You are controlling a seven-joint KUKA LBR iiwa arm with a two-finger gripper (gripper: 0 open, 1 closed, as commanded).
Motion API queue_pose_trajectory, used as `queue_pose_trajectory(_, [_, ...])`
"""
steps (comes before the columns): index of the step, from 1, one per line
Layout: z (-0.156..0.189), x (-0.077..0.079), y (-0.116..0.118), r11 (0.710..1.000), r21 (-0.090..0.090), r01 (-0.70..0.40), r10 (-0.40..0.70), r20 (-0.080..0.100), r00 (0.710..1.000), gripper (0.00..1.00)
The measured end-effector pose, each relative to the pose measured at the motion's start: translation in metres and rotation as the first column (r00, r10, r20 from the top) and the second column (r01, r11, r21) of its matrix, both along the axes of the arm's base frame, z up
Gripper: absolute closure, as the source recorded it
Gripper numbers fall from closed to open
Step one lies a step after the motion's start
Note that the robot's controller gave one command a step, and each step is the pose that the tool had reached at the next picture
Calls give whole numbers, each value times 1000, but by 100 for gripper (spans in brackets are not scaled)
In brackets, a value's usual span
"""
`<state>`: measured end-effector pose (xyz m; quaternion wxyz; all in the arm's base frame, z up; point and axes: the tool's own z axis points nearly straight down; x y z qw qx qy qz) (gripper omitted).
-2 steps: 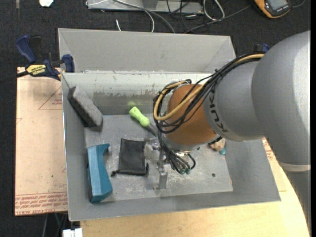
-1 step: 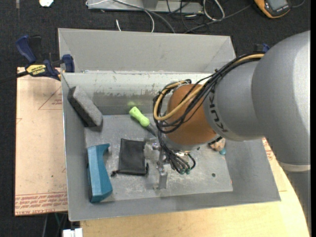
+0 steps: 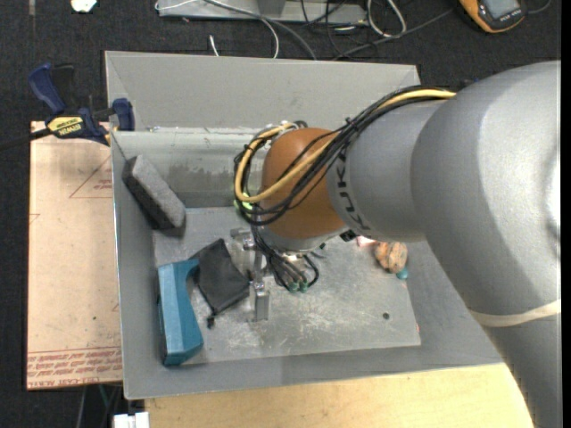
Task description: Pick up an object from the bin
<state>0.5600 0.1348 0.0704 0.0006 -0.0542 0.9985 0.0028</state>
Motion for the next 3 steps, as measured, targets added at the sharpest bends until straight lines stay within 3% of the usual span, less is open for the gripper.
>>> queue_pose_trajectory(1, [0, 19, 41, 1000, -2, -29, 29, -2, 1000, 100])
queue_pose_trajectory(2, [0, 19, 41, 1000, -2, -30, 30, -2, 1000, 100])
queue_pose_trajectory(3, [52, 17, 45, 992, -4, -127, 127, -5, 992, 100])
